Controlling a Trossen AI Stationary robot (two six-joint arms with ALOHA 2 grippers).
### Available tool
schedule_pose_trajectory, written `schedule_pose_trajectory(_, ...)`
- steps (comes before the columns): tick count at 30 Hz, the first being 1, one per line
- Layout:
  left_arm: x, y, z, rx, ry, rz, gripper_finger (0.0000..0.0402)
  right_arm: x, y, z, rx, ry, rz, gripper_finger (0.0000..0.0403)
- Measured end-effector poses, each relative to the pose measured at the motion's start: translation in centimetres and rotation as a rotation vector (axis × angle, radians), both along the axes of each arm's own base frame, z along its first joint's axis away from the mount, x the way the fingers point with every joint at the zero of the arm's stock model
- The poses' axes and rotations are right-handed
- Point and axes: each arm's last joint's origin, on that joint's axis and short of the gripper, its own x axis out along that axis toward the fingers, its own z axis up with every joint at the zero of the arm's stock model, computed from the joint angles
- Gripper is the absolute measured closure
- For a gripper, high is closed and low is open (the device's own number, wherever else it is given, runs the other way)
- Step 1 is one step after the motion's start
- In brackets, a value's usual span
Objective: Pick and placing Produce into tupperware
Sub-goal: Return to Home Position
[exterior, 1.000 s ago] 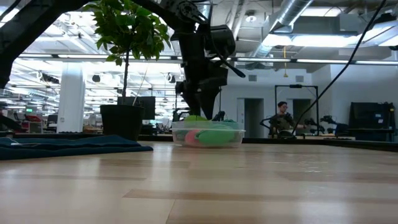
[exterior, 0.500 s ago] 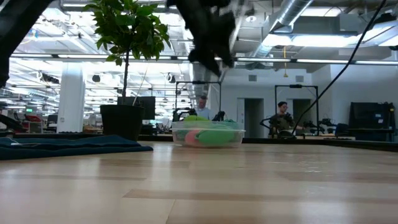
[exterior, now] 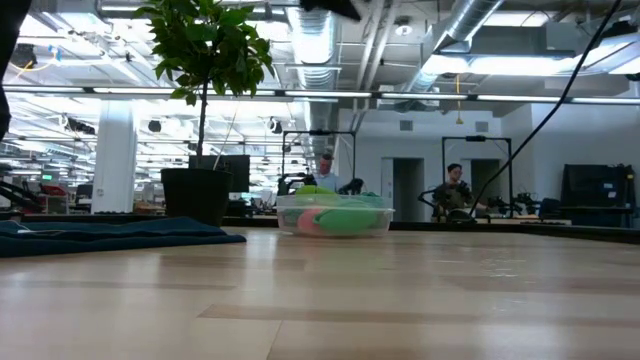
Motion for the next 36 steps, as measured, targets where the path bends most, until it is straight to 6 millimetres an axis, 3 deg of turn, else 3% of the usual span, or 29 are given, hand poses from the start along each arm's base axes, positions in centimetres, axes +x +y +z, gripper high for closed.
schedule_pose_trajectory(3,-0.2,-0.6,0.3,-0.009,-0.059,-0.073,0.0122,0.0,0.0,0.8,-0.023,-0.107,0.020,0.0310)
schedule_pose_trajectory(8,-1.1,-0.7,-1.1,-0.043,-0.129,-0.086,0.0122,-0.8,-1.4,3.1,-0.018,-0.254,0.046,0.0310)
schedule_pose_trajectory(20,-6.8,-1.0,-4.4,-0.111,-0.330,-0.012,0.0123,-3.5,-6.7,8.4,0.034,-0.437,0.128,0.0310)
schedule_pose_trajectory(27,-10.2,-1.2,-5.7,-0.129,-0.422,0.001,0.0123,-5.0,-10.5,9.9,0.058,-0.517,0.135,0.0310)
schedule_pose_trajectory(36,-12.8,-1.2,-6.5,-0.103,-0.445,0.052,0.0123,-6.5,-14.2,11.7,0.101,-0.571,0.177,0.0310)
